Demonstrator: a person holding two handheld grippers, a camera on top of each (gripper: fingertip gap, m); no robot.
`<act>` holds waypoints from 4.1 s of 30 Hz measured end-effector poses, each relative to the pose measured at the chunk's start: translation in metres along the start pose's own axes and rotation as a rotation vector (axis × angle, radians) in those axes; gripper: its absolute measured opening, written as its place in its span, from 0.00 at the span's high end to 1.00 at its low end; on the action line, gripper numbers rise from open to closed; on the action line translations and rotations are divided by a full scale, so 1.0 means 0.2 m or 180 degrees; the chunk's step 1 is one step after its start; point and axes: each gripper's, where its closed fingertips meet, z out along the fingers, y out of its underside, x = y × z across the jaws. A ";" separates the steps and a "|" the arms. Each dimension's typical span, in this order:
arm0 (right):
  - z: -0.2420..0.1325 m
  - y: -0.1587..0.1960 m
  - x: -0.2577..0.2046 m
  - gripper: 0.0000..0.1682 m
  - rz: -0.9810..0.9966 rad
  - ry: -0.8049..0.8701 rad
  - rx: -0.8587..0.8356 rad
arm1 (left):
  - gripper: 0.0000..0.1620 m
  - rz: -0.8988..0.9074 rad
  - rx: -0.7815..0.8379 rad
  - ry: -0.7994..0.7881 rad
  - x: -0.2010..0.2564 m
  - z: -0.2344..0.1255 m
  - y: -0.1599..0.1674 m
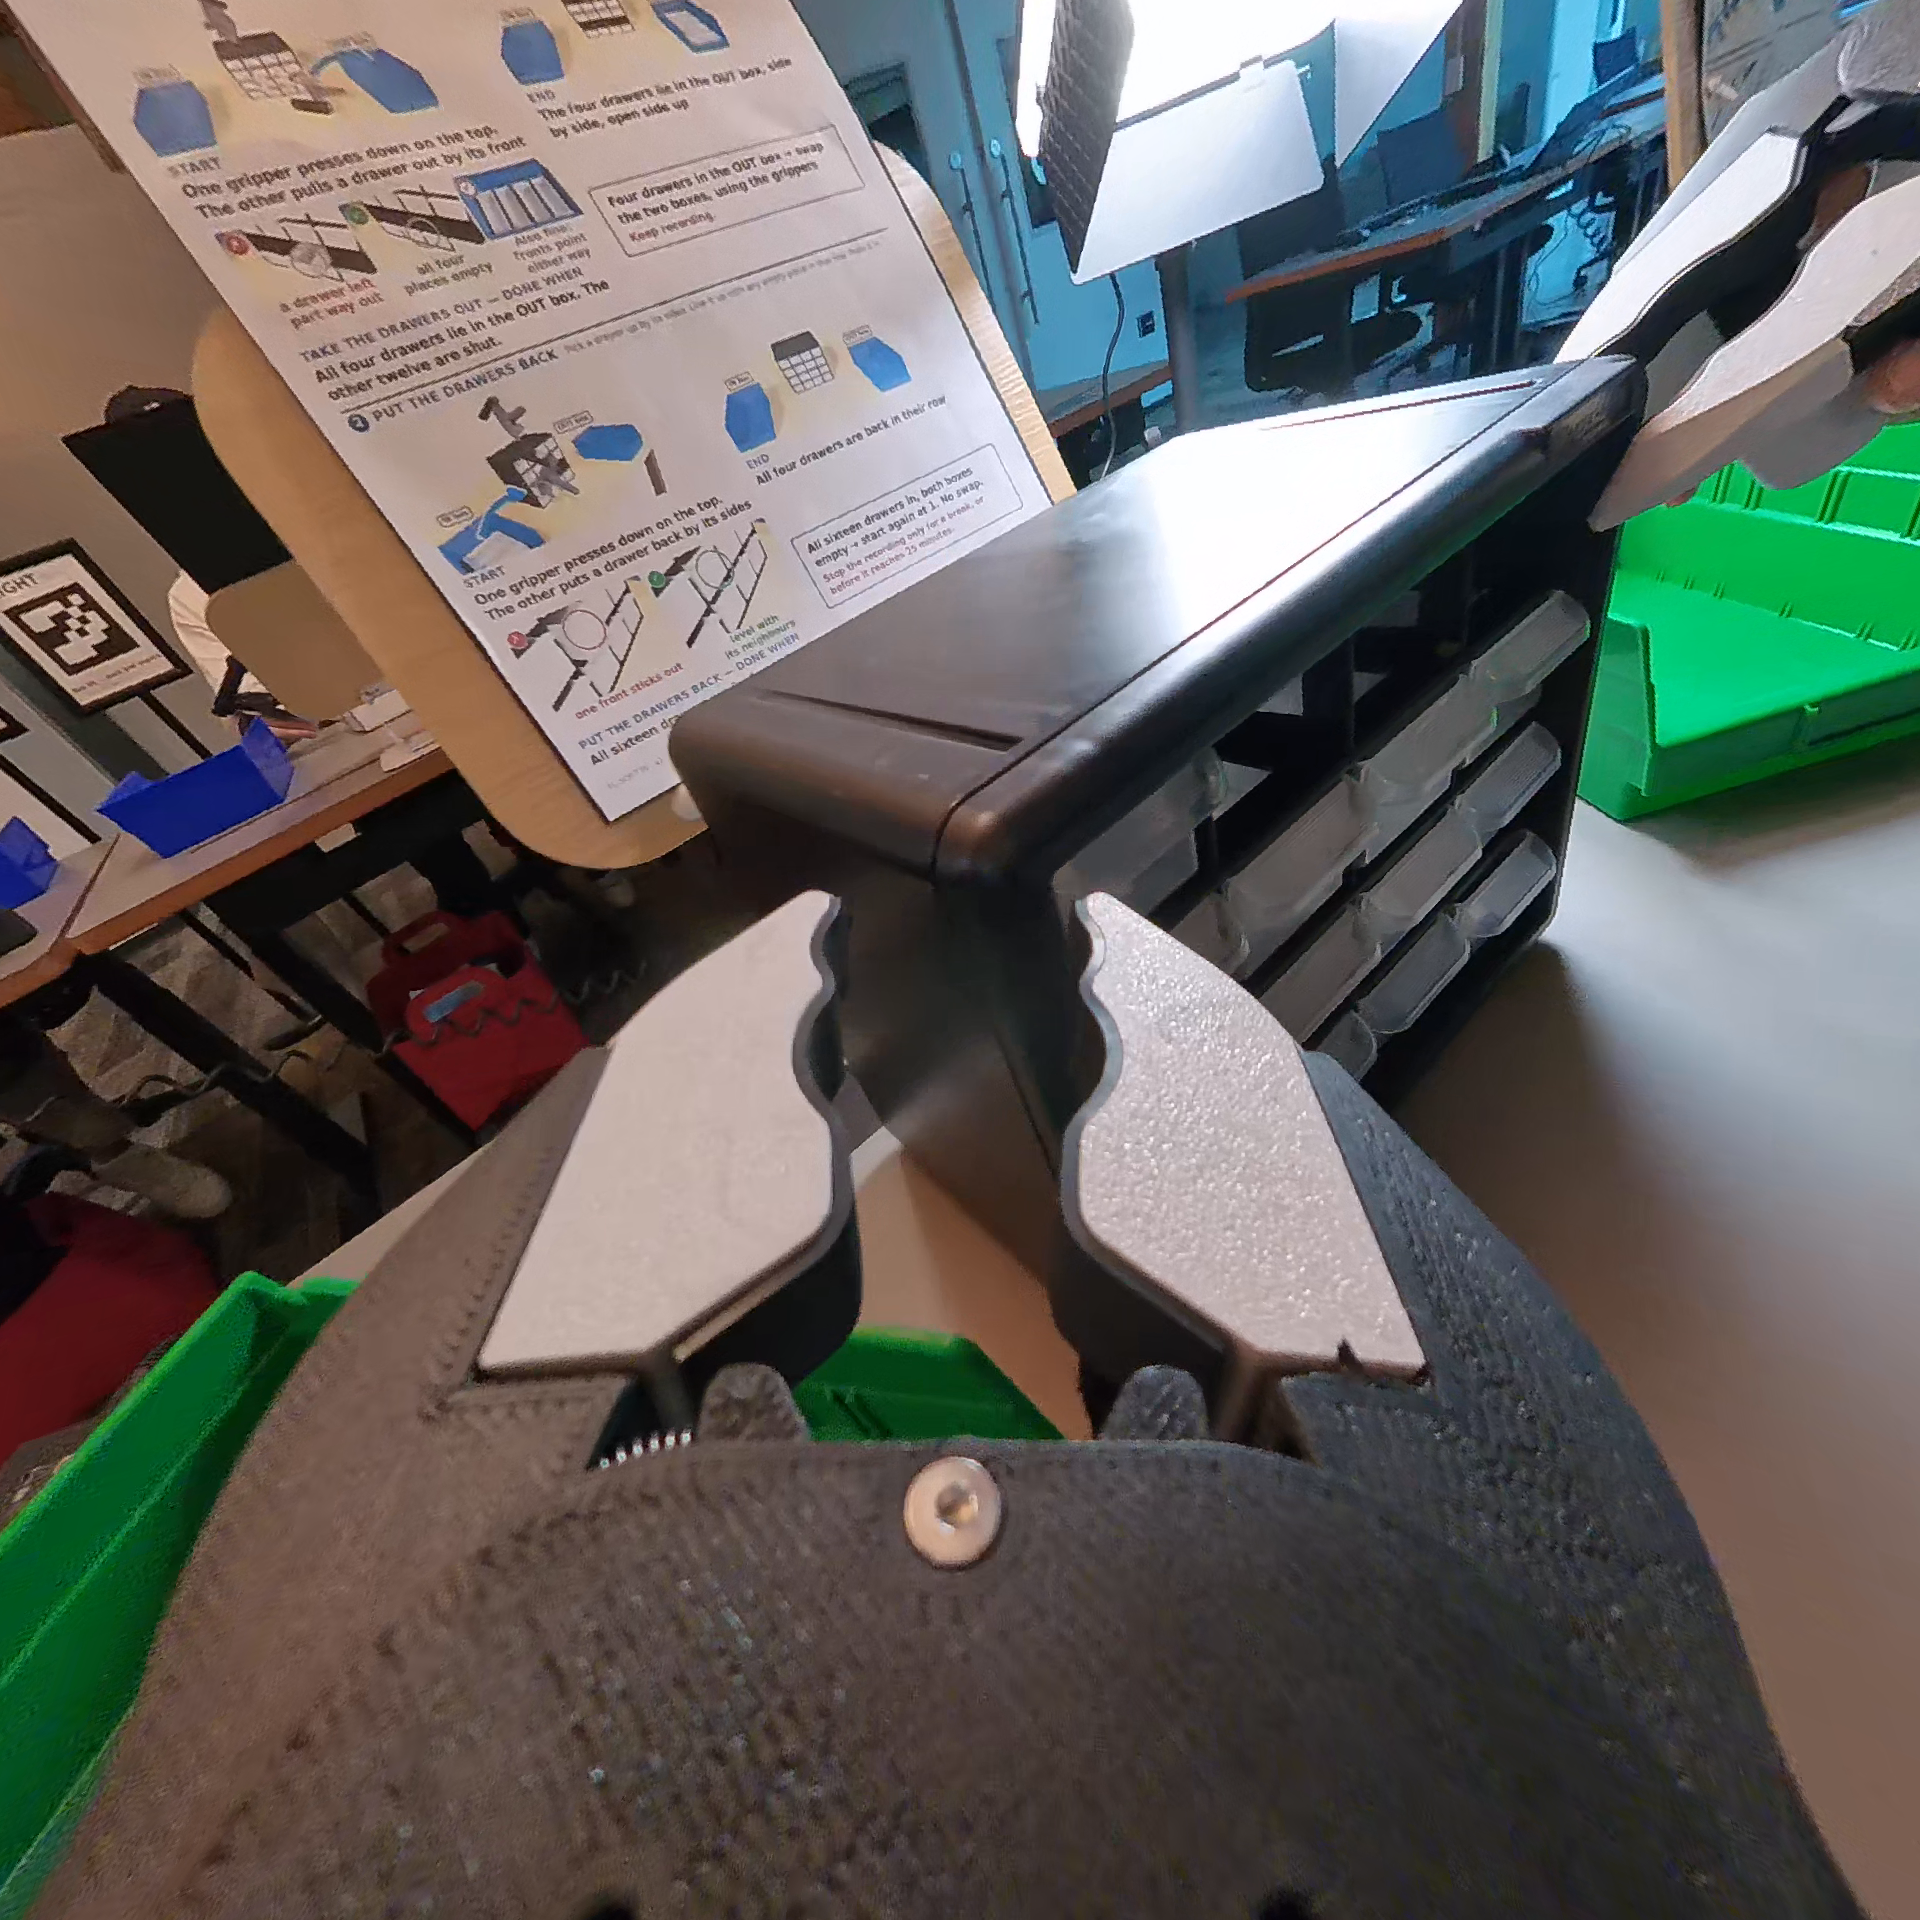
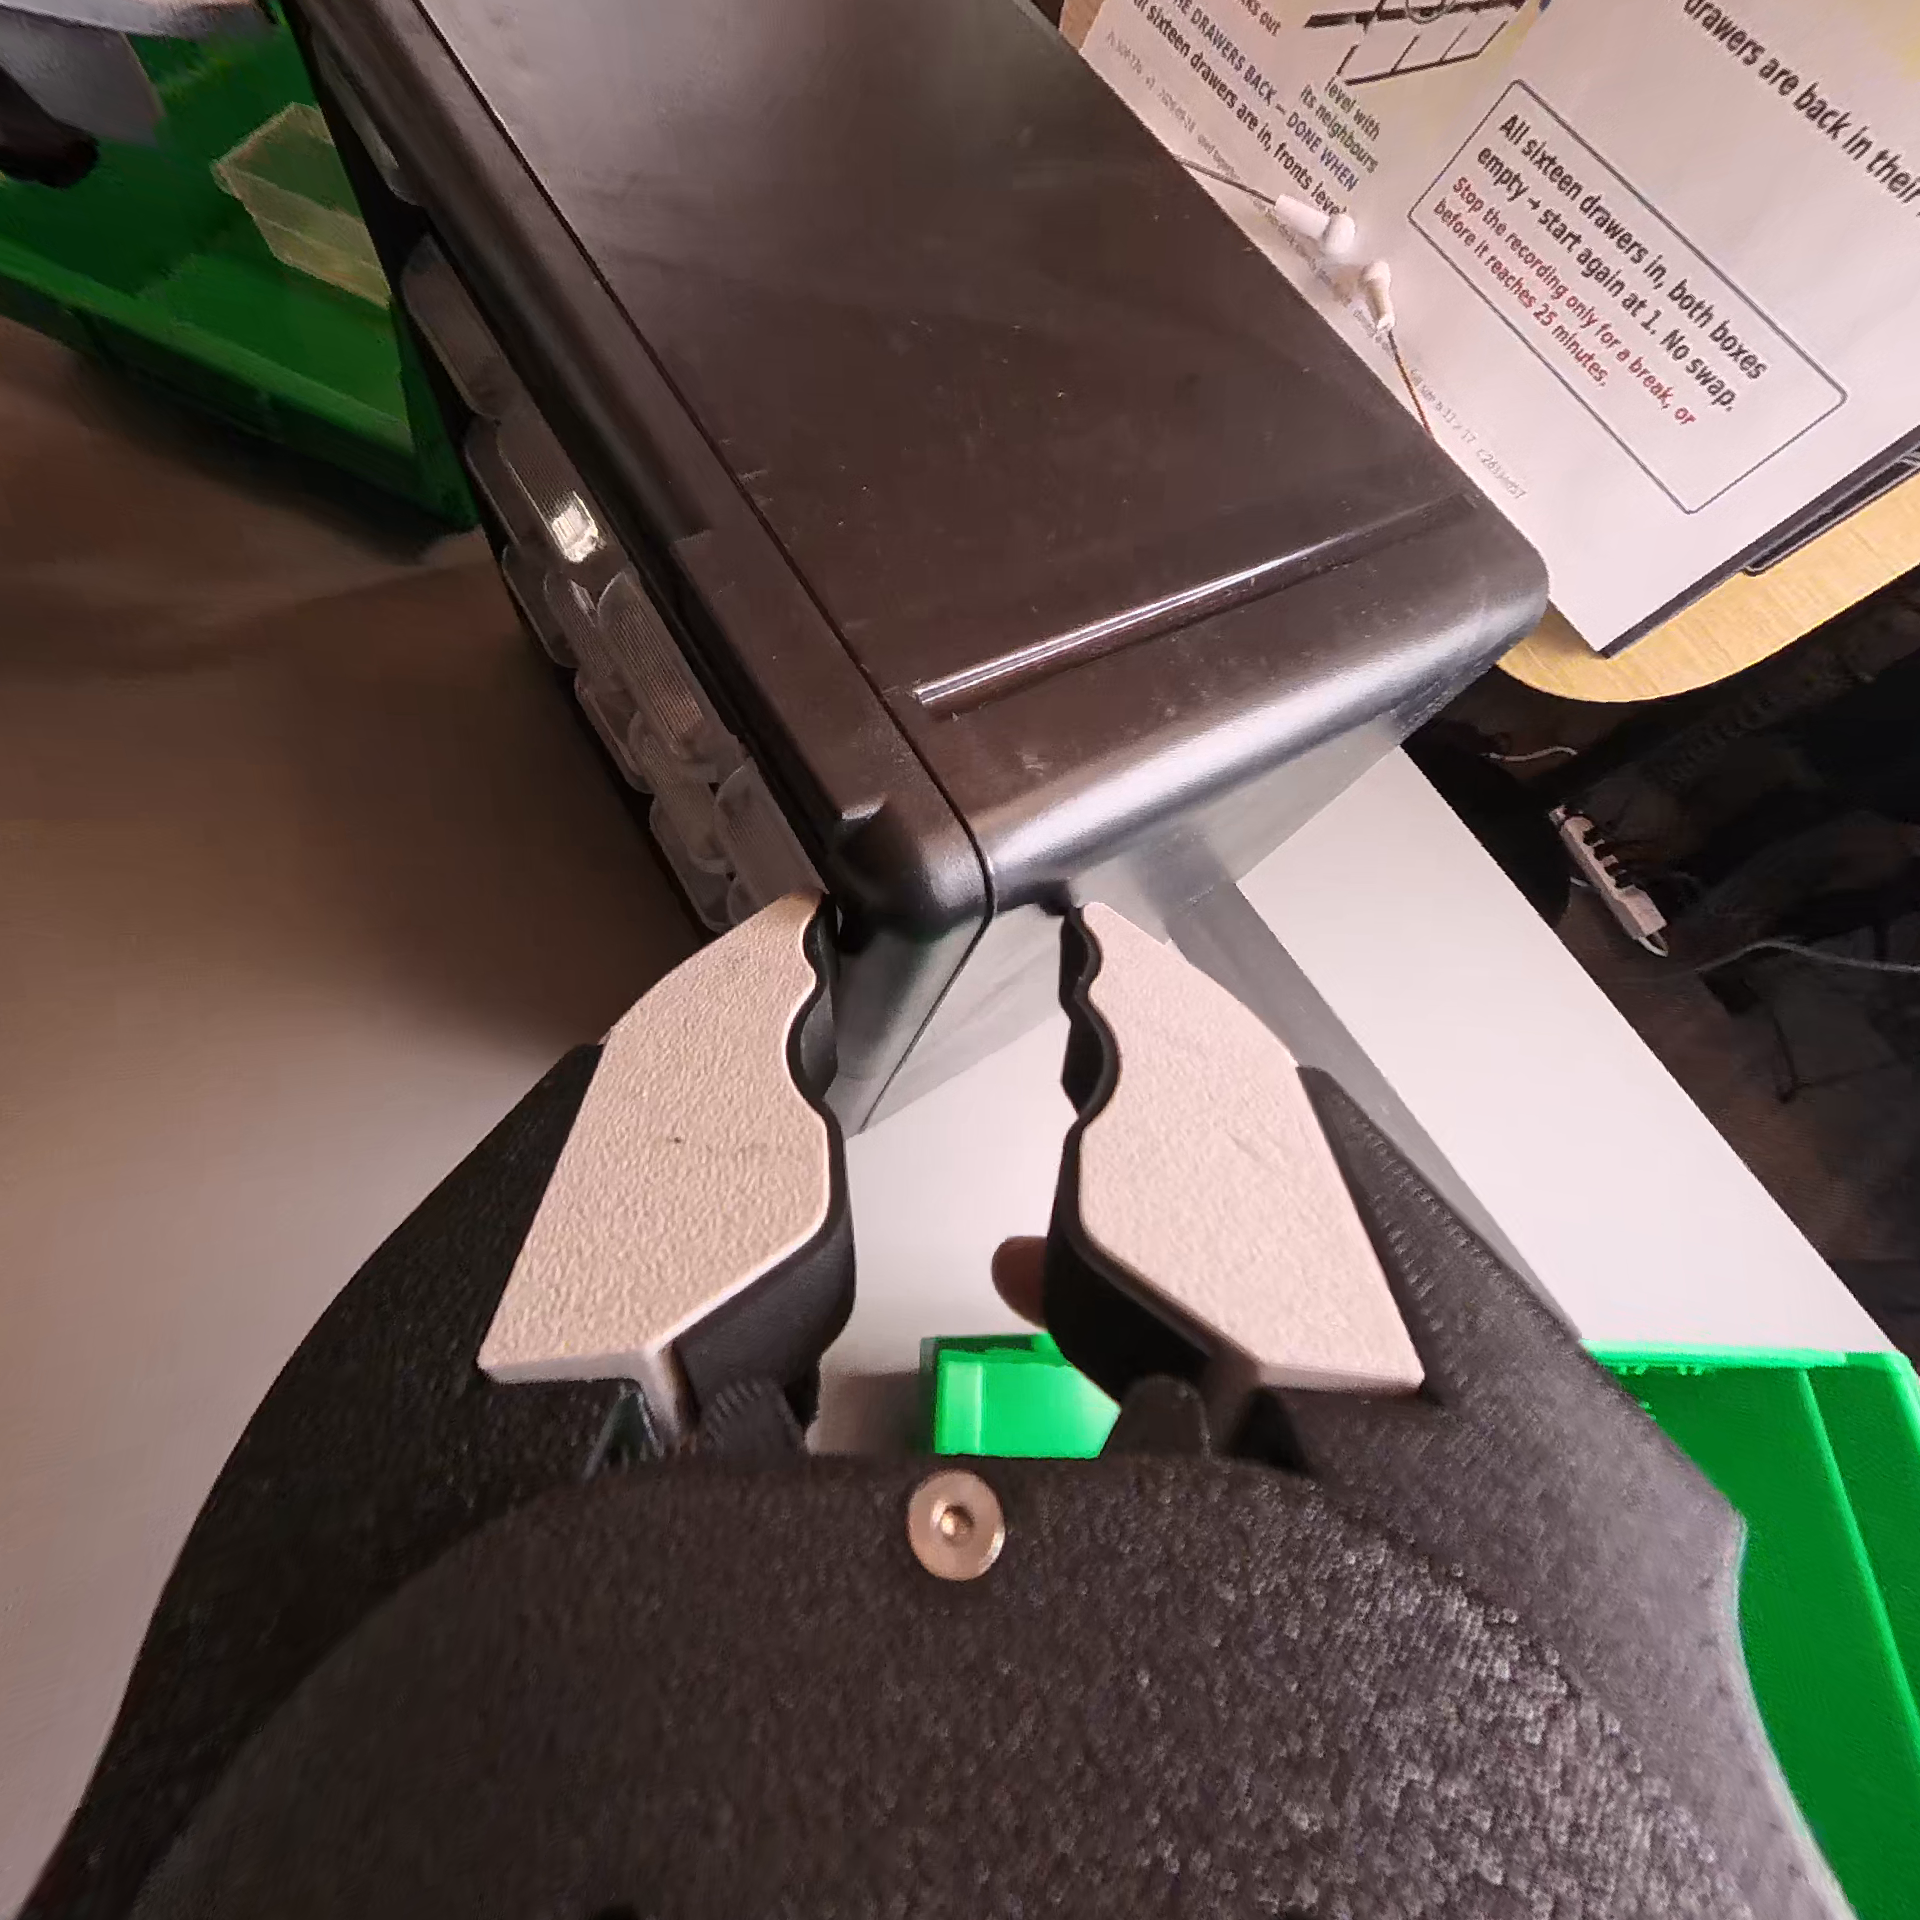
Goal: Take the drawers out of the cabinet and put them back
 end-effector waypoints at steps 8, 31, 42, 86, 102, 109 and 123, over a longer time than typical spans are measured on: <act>-0.22 -0.20 -0.02 0.79 0.0249 -0.0298 0.0910 | 0.78 -0.0106 -0.0107 -0.0200 -0.16 -0.11 -0.03; -0.03 -0.22 0.09 1.00 0.0664 0.0198 0.0887 | 0.88 0.1063 -0.3427 0.0302 -0.65 -0.72 0.86; -0.02 -0.22 0.08 1.00 0.0651 0.0193 0.0910 | 0.83 0.1565 -0.5127 0.1323 -0.58 -0.74 1.11; -0.03 -0.22 0.08 1.00 0.0719 -0.0012 0.1023 | 0.87 0.2402 -0.3905 0.1795 -0.29 -0.65 1.00; -0.03 -0.22 0.08 1.00 0.0752 0.0001 0.1043 | 0.88 0.1050 -0.2678 0.2097 0.15 -0.60 0.07; -0.03 -0.22 0.08 1.00 0.0757 0.0002 0.1047 | 0.88 0.0564 -0.2145 0.2905 0.52 -0.49 -0.34; -0.02 -0.22 0.08 1.00 0.0818 -0.0098 0.1123 | 0.88 0.1079 -0.2398 0.2473 0.64 -0.12 -0.41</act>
